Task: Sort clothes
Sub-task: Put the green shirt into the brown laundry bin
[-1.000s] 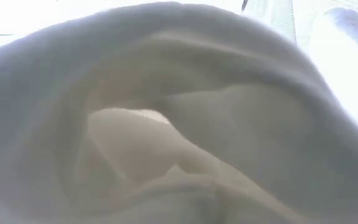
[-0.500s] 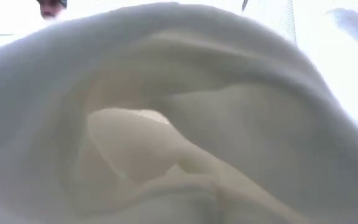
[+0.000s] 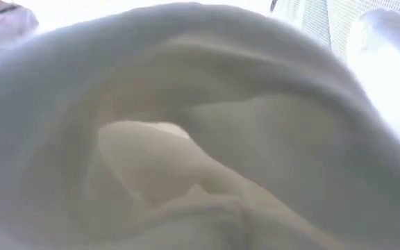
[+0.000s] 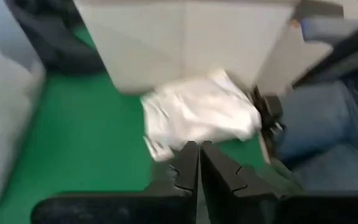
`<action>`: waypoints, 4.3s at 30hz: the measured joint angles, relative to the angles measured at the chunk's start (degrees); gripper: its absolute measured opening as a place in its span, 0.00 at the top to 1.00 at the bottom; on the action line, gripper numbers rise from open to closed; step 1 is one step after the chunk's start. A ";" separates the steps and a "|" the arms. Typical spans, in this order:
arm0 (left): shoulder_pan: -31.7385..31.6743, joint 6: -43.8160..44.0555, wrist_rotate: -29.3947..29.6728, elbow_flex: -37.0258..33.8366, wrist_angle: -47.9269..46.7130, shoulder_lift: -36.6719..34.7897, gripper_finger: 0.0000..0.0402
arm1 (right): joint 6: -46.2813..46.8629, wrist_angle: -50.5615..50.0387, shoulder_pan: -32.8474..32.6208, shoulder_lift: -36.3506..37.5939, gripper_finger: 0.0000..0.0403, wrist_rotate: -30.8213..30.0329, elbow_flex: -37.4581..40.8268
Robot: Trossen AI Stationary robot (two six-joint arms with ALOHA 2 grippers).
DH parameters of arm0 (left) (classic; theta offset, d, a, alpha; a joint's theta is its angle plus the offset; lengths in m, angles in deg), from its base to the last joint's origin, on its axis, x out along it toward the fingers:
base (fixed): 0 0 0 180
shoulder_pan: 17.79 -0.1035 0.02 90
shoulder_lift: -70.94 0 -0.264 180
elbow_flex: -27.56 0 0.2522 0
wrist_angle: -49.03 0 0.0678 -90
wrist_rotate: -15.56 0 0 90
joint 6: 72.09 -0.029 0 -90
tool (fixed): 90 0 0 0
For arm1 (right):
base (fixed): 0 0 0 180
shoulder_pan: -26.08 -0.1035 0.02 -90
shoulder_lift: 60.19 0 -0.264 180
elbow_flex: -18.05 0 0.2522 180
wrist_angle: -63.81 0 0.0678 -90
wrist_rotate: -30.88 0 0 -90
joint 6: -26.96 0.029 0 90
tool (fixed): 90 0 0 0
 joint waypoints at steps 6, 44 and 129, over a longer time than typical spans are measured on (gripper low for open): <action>1.92 3.43 -3.81 1.93 -2.67 5.53 1.00 | 0.15 0.34 -1.71 -0.42 0.97 0.02 -0.05; 2.59 19.67 -14.63 15.85 -14.11 31.92 0.58 | 5.11 -3.14 -3.94 -0.44 0.97 0.44 0.09; 5.57 -2.29 34.71 49.11 -40.58 32.17 1.00 | -10.09 17.23 -10.16 -3.07 0.97 0.19 6.21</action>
